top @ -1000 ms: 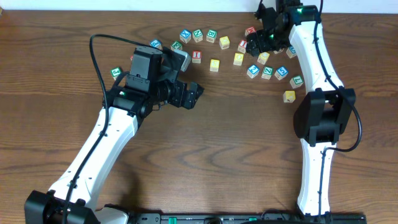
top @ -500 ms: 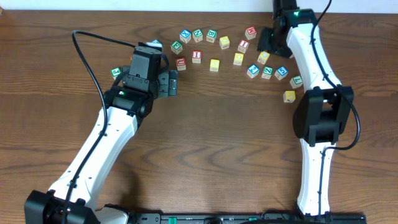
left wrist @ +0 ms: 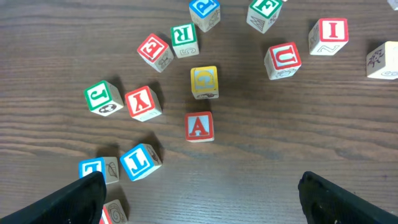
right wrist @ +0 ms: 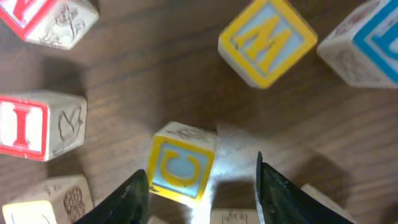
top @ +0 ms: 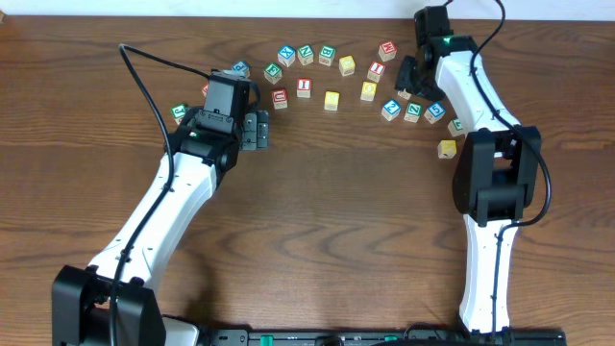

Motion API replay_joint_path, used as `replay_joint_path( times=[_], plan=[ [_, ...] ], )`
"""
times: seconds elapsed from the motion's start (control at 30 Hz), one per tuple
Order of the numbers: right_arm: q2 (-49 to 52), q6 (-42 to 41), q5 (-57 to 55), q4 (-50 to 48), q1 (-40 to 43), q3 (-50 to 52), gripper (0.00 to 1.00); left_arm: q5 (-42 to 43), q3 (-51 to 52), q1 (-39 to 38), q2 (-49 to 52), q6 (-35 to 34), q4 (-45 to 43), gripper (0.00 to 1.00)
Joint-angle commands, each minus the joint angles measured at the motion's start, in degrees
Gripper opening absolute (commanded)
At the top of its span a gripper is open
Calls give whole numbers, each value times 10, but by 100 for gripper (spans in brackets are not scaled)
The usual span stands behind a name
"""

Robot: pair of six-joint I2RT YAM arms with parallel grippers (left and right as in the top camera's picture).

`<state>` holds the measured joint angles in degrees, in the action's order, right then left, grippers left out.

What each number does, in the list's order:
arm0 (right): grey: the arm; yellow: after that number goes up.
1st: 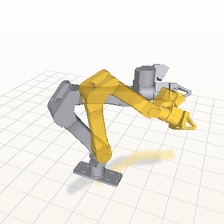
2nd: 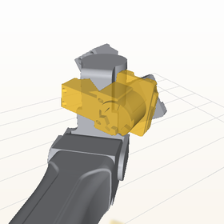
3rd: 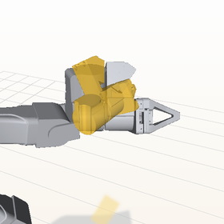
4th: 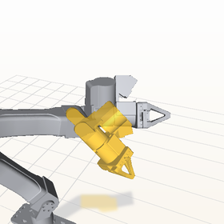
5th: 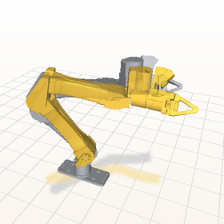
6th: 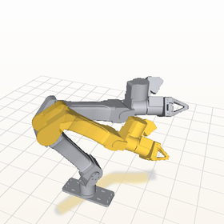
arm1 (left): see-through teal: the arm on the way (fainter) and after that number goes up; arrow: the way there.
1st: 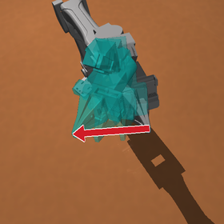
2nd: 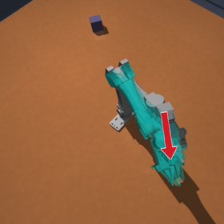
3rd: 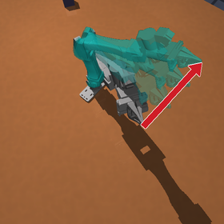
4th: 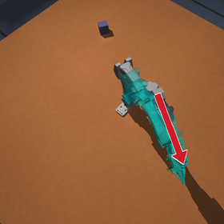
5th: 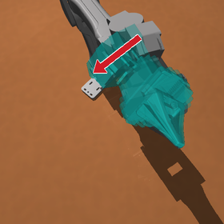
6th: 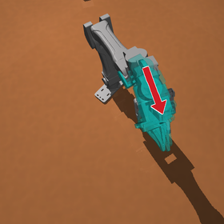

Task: Spell out CORL
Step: 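Lower the right gripper onto the yellow C block and grasp it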

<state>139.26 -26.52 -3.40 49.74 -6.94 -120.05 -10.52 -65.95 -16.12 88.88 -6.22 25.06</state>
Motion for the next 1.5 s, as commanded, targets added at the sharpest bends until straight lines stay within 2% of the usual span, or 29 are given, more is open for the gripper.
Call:
replay_joint_path(
  times=[0.0,0.33,0.77,1.07,1.27,1.47],
  plan=[
    [-4,9,-10,-14,-7,15,52,-9,-14,2,2,-7,0,98],
    [-3,19,-10,-24,-7,17,49,-9,-14,3,2,-7,-1,98],
    [-4,20,-10,-7,-5,17,54,-9,-14,3,2,-7,-1,98],
    [-3,82,-9,-50,1,17,54,-9,-14,3,2,-7,-1,98],
    [-3,90,-12,-52,-3,17,52,-7,-14,26,2,-8,-5,98],
    [-3,90,-23,-53,-2,32,51,90,-14,86,4,-12,-3,98]
  ],
)
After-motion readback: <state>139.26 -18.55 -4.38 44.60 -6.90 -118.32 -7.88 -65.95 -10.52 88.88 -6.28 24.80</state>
